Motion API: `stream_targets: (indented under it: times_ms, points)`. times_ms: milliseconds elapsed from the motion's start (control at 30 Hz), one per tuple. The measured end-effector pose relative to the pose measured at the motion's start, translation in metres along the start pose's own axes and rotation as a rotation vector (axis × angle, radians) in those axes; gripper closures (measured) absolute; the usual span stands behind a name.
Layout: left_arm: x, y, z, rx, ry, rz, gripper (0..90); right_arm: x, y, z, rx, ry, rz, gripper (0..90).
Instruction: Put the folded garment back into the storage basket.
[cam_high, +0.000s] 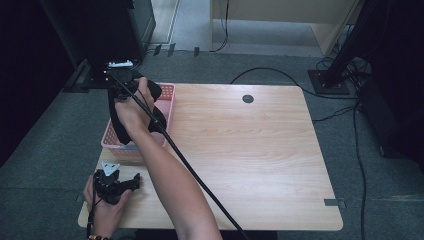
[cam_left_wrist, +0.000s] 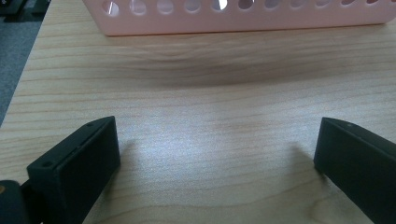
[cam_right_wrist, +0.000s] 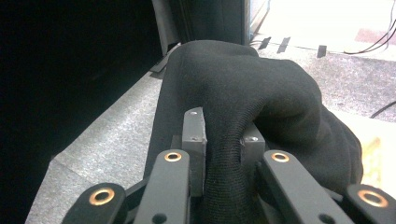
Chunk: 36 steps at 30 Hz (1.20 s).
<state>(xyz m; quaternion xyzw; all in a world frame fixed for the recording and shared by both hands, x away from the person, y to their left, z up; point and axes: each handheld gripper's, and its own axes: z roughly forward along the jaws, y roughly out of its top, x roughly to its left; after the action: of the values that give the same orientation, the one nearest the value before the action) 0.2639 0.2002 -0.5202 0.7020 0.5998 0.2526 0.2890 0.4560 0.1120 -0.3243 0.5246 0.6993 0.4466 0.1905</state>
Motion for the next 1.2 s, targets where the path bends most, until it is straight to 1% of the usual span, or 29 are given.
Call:
stream_targets:
  times_ms: [133,200,400,533,600,700,767,800,900,1100,1167,1200]
  points:
    - [0.0,0.0,0.0,0.002,0.001,0.001,0.1,0.002,-0.006,0.007,0.011,-0.009,-0.009,79.6]
    - [0.0,0.0,0.0,0.002,0.0,0.0,0.1,0.001,-0.009,0.012,0.015,-0.018,-0.012,79.5]
    - [0.0,0.0,0.0,0.002,-0.001,0.001,0.1,-0.009,-0.017,0.024,0.02,-0.041,0.002,79.3]
    - [0.0,0.0,0.0,0.002,0.0,0.002,0.1,-0.016,-0.022,0.032,0.009,-0.046,0.03,78.7]
    - [0.0,0.0,0.0,0.001,0.0,0.001,0.1,-0.02,-0.026,0.037,0.002,-0.053,0.033,78.4]
    - [0.0,0.0,0.0,0.003,-0.001,0.002,0.1,-0.026,-0.032,0.043,0.014,-0.067,0.046,78.2]
    - [0.0,0.0,0.0,0.003,-0.001,0.002,0.1,-0.028,-0.036,0.048,0.022,-0.078,0.039,77.8]
    - [0.0,0.0,0.0,0.002,0.0,0.003,0.1,-0.028,-0.038,0.05,0.026,-0.078,0.033,77.7]
    - [0.0,0.0,0.0,0.001,0.0,0.002,0.1,-0.03,-0.043,0.055,0.038,-0.075,0.048,77.6]
    - [-0.001,0.0,0.0,-0.002,-0.001,-0.001,0.1,-0.027,-0.055,0.066,0.064,-0.07,0.028,77.8]
    - [-0.001,0.0,0.0,-0.003,-0.001,-0.001,0.1,-0.027,-0.059,0.069,0.062,-0.061,0.005,77.8]
    - [-0.001,0.0,0.0,-0.003,-0.001,-0.001,0.1,-0.027,-0.061,0.071,0.057,-0.057,-0.016,77.8]
